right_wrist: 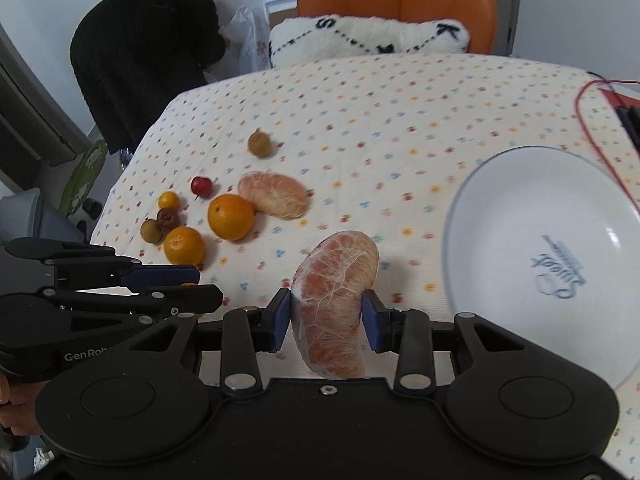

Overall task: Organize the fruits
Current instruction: 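Close the right gripper on the pomelo segment while the left gripper grasps the small tangerine, then carry the pomelo segment in the right tool and tangerine in the left tool over the white plate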

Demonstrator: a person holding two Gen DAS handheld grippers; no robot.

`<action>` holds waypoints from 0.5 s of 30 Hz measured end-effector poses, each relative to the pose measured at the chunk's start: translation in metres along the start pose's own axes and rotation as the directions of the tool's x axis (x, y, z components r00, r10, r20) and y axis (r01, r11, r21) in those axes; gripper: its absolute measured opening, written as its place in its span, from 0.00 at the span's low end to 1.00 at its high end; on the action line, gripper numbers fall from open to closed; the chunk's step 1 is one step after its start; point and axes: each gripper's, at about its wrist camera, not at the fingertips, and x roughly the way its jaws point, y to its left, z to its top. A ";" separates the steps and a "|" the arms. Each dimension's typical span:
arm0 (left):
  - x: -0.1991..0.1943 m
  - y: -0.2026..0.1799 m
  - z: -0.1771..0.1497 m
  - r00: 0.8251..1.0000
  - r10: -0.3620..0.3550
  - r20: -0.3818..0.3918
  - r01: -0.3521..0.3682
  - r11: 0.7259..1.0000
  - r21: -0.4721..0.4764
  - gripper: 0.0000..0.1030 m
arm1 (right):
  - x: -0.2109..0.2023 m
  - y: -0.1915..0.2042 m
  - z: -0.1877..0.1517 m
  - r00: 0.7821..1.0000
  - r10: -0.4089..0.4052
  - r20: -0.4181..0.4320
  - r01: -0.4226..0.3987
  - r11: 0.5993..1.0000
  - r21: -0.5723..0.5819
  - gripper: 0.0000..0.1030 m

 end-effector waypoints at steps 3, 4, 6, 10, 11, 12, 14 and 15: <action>0.000 -0.012 0.004 1.000 -0.012 0.008 0.012 1.000 0.018 0.21 | -0.009 -0.011 -0.002 1.000 -0.012 0.015 0.011 1.000 0.017 0.35; 0.000 -0.017 0.005 1.000 -0.018 0.011 0.018 1.000 0.023 0.21 | -0.011 -0.016 -0.003 1.000 -0.016 0.019 0.015 1.000 0.026 0.35; 0.000 -0.026 0.007 1.000 -0.027 0.013 0.027 0.999 0.034 0.21 | -0.015 -0.024 -0.006 0.999 -0.024 0.028 0.023 0.999 0.041 0.35; 0.001 -0.045 0.013 0.999 -0.036 0.019 0.035 0.998 0.060 0.21 | -0.025 -0.042 -0.011 0.998 -0.043 0.050 0.039 0.997 0.070 0.35; 0.000 -0.049 0.014 0.999 -0.040 0.022 0.039 0.997 0.067 0.21 | -0.027 -0.046 -0.012 0.997 -0.048 0.056 0.043 0.996 0.076 0.35; 0.000 -0.054 0.016 0.999 -0.043 0.026 0.041 0.996 0.073 0.21 | -0.030 -0.051 -0.014 0.997 -0.052 0.061 0.047 0.995 0.083 0.35; 0.000 -0.063 0.019 0.998 -0.047 0.032 0.044 0.995 0.087 0.21 | -0.034 -0.060 -0.016 0.996 -0.059 0.069 0.052 0.994 0.097 0.35; 0.001 -0.067 0.021 0.998 -0.048 0.033 0.045 0.995 0.093 0.21 | -0.036 -0.064 -0.017 0.995 -0.067 0.074 0.059 0.993 0.100 0.35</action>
